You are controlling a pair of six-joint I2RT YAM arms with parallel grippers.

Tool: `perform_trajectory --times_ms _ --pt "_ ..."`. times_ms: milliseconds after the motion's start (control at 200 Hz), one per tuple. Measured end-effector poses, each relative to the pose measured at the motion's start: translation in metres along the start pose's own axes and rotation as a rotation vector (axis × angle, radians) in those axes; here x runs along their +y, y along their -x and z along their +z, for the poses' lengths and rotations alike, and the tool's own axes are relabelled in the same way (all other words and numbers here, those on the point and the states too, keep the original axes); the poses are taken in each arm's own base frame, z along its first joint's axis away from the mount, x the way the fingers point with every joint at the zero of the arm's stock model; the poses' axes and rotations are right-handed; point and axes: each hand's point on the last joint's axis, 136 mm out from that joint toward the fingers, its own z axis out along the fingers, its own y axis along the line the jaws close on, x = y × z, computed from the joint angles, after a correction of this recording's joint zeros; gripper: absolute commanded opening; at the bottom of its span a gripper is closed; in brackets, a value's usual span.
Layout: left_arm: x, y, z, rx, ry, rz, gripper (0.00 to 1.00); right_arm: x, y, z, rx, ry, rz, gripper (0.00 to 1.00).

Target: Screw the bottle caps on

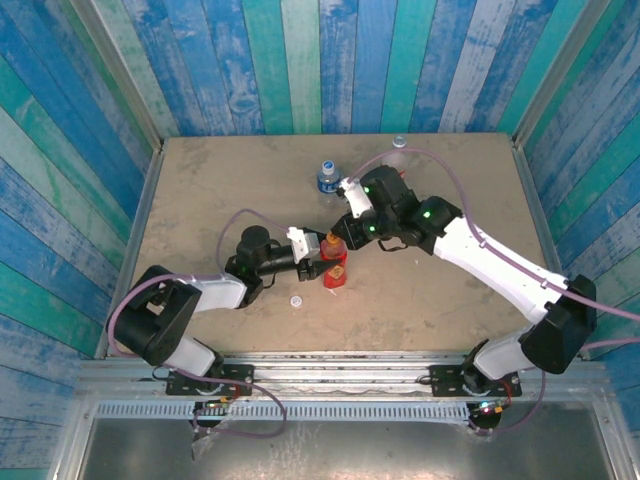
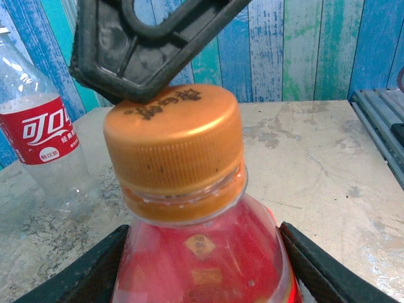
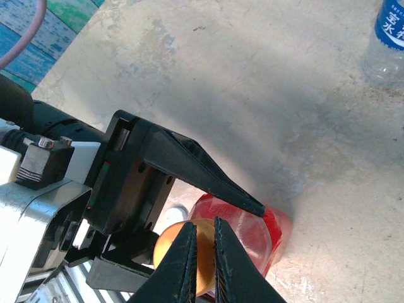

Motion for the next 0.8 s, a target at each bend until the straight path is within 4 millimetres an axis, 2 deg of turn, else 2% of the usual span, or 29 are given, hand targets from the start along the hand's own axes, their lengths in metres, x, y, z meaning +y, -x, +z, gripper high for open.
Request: perform_trajectory --times_ms 481,801 --pt "-0.005 0.001 0.0 -0.005 -0.027 0.005 0.6 0.005 -0.016 -0.011 0.013 0.049 0.022 0.16" --pt "-0.007 0.001 0.0 -0.007 -0.037 0.006 0.6 0.009 -0.019 -0.013 0.012 0.071 0.023 0.19"
